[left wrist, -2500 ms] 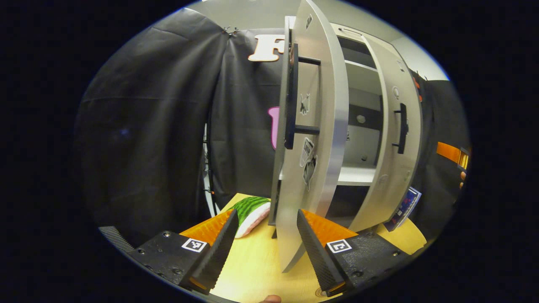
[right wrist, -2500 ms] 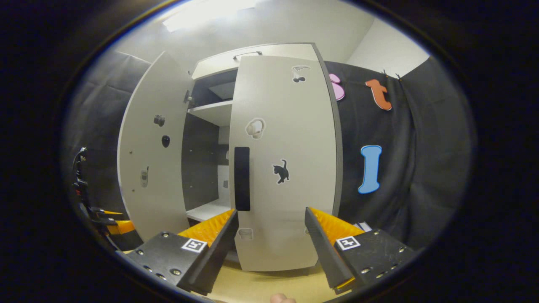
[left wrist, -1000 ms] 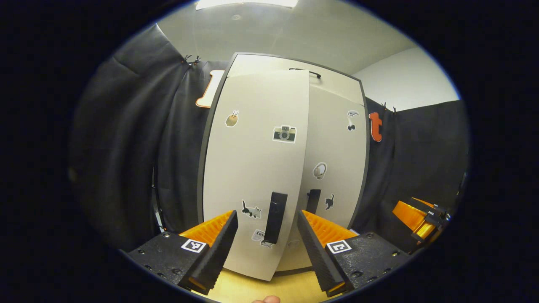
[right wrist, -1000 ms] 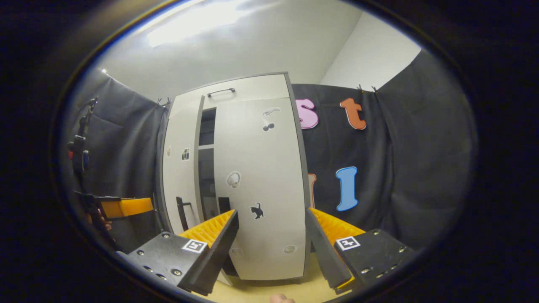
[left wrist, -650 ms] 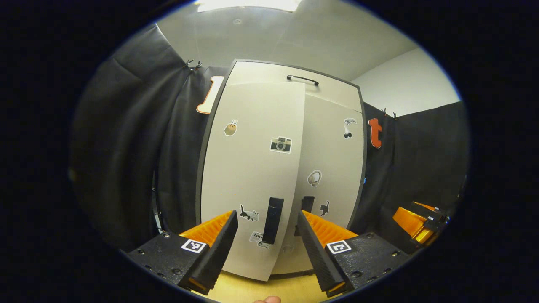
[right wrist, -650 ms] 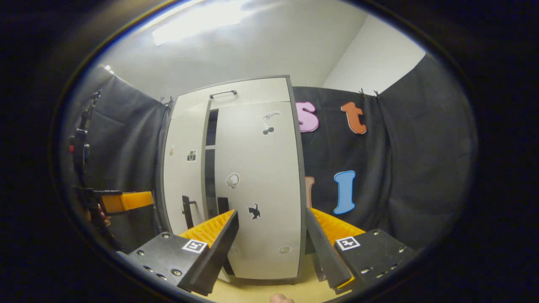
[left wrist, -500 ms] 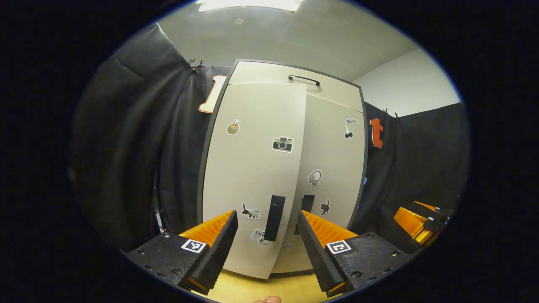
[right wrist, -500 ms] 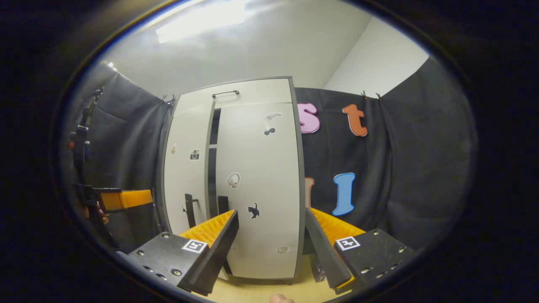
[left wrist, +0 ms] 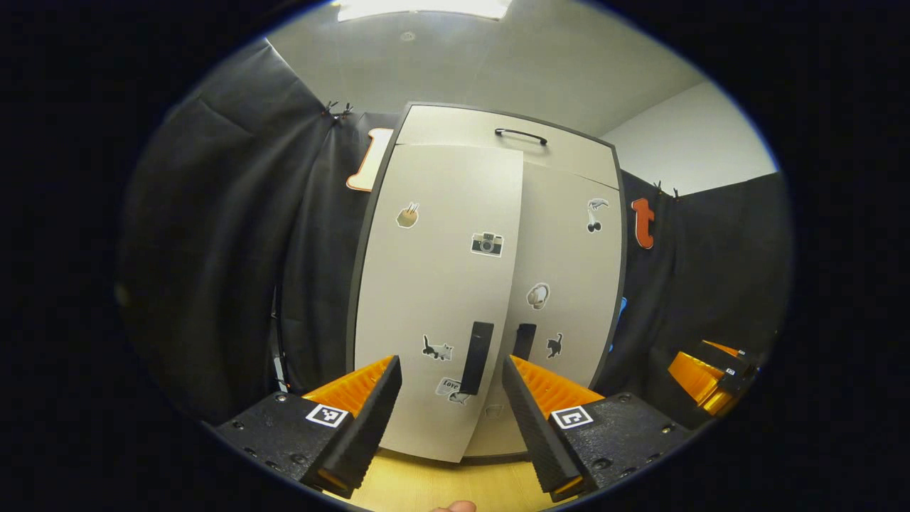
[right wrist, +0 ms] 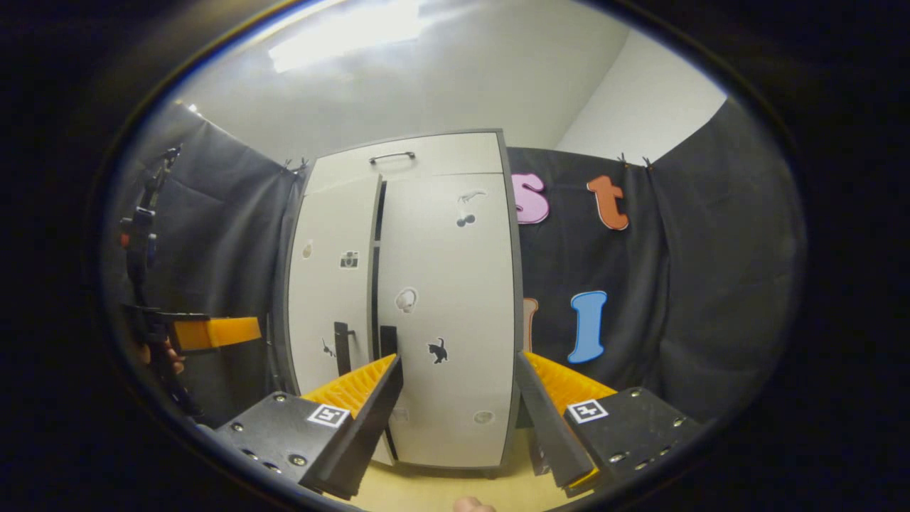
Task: Grasp the bottle in the cabinet with the left hand and place it on the coaster, then close the right door with the right hand and the left door with the left hand.
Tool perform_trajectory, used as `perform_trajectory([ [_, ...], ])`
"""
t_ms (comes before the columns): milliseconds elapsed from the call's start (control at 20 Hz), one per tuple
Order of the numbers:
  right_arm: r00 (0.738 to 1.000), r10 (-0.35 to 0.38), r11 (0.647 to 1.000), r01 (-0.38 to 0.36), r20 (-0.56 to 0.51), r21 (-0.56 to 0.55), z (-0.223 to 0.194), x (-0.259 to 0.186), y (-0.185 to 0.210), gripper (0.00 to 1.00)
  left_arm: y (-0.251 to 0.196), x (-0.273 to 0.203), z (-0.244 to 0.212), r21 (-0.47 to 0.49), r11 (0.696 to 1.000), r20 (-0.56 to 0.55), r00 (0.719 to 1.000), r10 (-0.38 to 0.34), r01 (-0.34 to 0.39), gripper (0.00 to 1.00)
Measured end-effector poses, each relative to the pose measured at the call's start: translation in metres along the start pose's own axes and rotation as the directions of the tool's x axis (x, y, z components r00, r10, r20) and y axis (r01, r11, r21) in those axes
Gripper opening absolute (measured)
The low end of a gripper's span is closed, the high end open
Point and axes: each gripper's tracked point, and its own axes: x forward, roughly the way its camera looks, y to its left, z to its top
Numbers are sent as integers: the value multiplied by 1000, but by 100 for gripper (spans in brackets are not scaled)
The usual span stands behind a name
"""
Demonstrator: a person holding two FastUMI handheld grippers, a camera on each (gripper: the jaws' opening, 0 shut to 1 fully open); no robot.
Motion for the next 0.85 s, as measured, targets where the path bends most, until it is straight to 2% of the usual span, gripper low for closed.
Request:
perform_trajectory([
  [450,1000,0,1000,0,-2,-2,0,-2,-3,96,-3,2,1,23,1000,2,1000,1,-1,88],
  [650,1000,-5,1000,5,-6,5,-1,0,-6,92,-7,6,-3,37,999,8,1000,-5,4,89],
  [700,1000,-7,1000,7,-15,13,-3,1,-7,95,-9,6,-3,41,999,8,1000,-9,9,89],
  [800,999,-21,1000,21,-25,11,-6,1,-13,96,-15,9,-8,40,999,-1,1000,-28,28,89],
  [850,999,-29,1000,29,-29,6,-8,0,-16,93,-19,11,-10,38,999,-6,999,-38,39,89],
])
